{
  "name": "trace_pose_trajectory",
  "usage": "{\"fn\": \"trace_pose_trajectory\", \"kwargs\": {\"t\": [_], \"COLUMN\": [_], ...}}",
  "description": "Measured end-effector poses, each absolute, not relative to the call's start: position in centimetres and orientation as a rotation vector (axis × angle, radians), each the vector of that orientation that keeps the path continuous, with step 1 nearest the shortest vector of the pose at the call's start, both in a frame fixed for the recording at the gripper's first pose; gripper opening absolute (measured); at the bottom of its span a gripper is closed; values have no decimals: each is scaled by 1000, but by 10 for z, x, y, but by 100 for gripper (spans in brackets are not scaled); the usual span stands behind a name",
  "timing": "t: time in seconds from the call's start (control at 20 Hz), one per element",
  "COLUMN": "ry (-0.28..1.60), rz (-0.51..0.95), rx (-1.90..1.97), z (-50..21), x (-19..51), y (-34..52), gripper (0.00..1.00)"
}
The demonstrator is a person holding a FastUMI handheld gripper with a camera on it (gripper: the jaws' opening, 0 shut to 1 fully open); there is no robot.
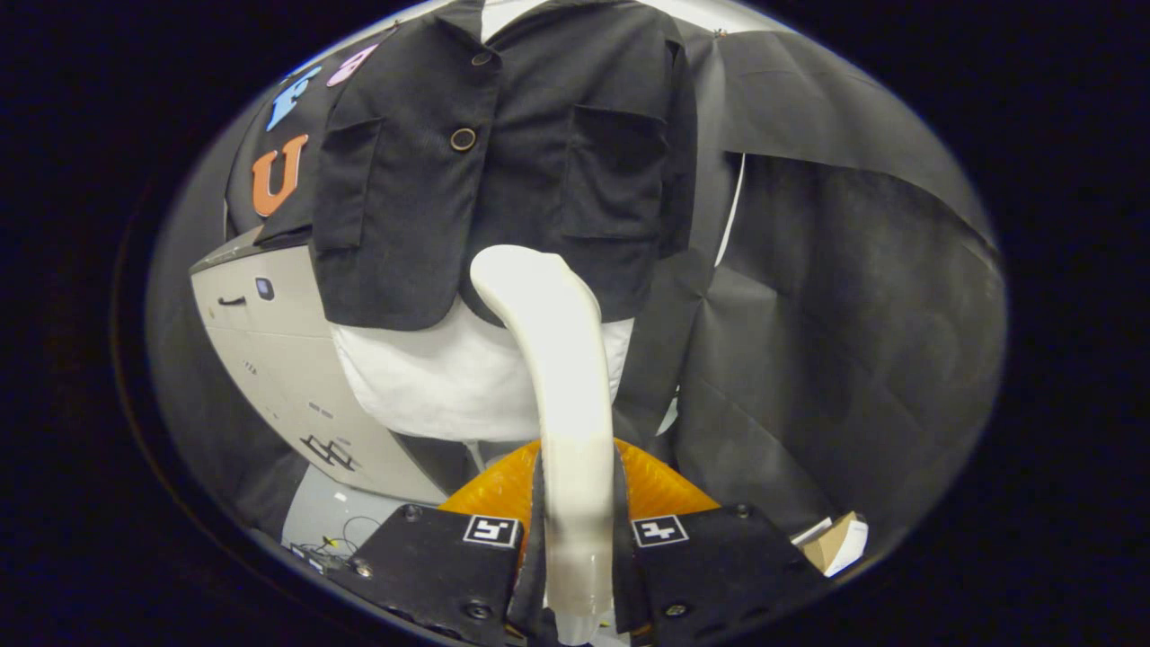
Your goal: Iron the clothes twice with a garment steamer, once on the left side and once on the right side.
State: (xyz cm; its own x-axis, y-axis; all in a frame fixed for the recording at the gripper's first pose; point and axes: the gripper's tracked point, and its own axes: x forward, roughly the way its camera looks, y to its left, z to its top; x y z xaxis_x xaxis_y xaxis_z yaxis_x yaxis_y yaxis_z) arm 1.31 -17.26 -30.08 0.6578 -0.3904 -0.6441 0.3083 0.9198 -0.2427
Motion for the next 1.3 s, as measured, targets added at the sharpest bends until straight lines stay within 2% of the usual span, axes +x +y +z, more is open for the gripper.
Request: {"fn": "trace_pose_trajectory", "kwargs": {"t": [0.75,1.3], "ry": [505,407], "rz": [-346,-218], "rx": [-99,-55], "z": [-123,-78], "x": [-49,-112], "y": [-108,-95], "gripper": [33,33]}}
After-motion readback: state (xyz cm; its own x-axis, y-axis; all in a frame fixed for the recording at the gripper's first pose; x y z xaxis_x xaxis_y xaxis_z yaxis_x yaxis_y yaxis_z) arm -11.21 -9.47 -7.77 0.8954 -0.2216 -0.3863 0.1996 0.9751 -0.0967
